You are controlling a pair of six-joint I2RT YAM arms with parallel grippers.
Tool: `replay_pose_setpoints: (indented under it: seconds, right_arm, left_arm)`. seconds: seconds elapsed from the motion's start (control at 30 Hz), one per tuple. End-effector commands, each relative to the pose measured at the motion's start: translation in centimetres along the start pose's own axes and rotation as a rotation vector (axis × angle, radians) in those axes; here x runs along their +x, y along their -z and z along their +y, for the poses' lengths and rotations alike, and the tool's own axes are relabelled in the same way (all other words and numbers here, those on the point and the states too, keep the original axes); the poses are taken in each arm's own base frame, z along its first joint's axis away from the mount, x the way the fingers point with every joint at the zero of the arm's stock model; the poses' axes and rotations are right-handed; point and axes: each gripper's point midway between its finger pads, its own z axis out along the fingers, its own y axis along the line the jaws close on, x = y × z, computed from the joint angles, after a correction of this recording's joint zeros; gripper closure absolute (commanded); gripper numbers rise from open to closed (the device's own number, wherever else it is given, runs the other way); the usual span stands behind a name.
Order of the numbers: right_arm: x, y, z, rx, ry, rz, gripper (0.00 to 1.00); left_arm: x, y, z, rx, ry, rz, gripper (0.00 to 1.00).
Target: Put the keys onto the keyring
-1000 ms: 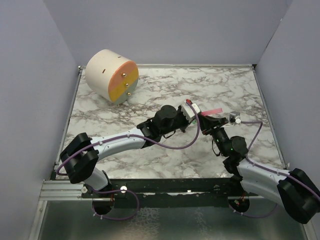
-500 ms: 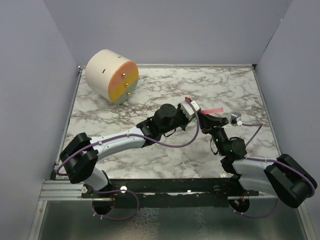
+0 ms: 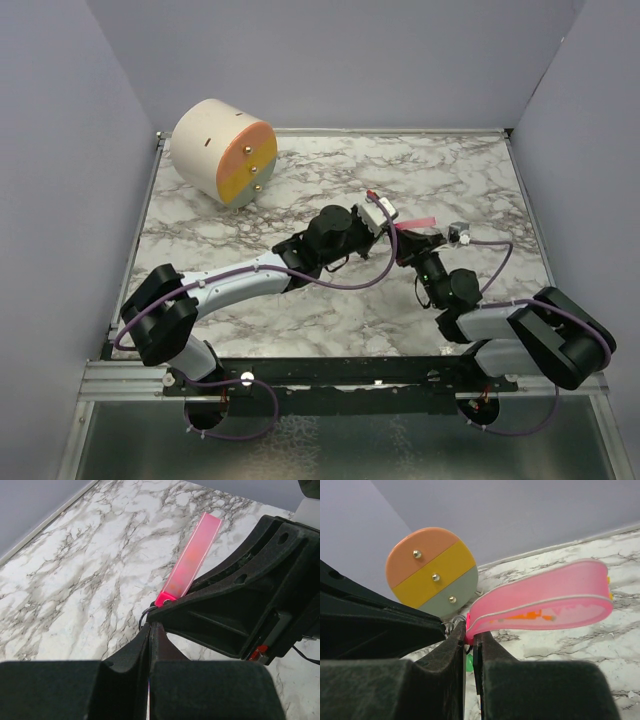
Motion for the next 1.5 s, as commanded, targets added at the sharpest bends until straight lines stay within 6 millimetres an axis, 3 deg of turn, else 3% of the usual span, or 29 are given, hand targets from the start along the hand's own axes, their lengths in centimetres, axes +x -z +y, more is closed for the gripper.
replay_pose_setpoints:
  seconds: [0.0,0.57,1.47]
  right_arm:
    - [-7.3,-0.5,4.5,-0.177,-0.063,-0.285,0.99]
    - [-10.8,-0.1,5.6,-0.194,-0.028,-0.395,0.99]
    - [-13.5,-0.5,7.2,-0.236,0.032,-0.479,0.99]
  left_arm:
    - [-2.9,-0.4,-0.3,0.015,0.023,-0.099,1.00]
    - [-1.7,-0.4,-0.1,0.016,0.048,-0.091,1.00]
    - [-3.8,-0.3,-0.7,0.119,0.068,-0.179,1.00]
